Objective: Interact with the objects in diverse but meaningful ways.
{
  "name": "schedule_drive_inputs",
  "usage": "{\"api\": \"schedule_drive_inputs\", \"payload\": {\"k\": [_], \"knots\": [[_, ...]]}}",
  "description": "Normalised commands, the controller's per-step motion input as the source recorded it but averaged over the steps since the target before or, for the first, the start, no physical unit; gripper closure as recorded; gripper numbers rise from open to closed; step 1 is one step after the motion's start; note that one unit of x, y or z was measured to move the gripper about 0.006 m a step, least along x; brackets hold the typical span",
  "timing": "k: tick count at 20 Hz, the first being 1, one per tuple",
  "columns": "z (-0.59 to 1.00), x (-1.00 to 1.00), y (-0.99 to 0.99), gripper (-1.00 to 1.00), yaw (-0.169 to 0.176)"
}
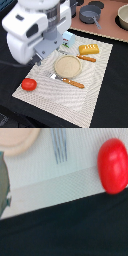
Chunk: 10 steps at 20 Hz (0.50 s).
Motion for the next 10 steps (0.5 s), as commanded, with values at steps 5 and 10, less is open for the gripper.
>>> {"api": "schedule_drive_inputs", "payload": {"k": [5, 10], "knots": [[-0.21, -0.05, -0.44, -1.00, 0.054], [-0.26, -0.02, -0.46, -1.00, 0.035]]}}
